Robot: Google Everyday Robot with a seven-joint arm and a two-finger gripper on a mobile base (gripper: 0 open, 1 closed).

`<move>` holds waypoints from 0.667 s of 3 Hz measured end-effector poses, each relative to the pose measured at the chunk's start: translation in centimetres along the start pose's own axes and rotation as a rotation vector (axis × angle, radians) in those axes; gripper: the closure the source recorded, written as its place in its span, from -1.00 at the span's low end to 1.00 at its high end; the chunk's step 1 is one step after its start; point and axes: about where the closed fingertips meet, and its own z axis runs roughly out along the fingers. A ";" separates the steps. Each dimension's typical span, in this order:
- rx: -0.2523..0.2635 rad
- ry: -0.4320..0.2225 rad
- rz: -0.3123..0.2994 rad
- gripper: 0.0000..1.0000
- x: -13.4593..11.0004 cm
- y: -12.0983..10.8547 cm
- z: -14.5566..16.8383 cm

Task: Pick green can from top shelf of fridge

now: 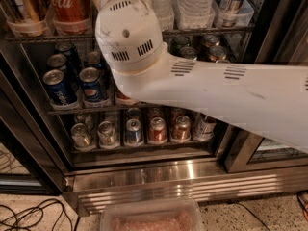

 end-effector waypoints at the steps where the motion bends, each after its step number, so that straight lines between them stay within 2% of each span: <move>1: 0.002 0.003 -0.007 1.00 0.5 0.2 -0.1; 2: 0.006 0.006 -0.013 1.00 0.5 0.2 -0.2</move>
Offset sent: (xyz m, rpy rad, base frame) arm -0.0225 -0.0192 0.1201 -0.1293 -0.0700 0.0571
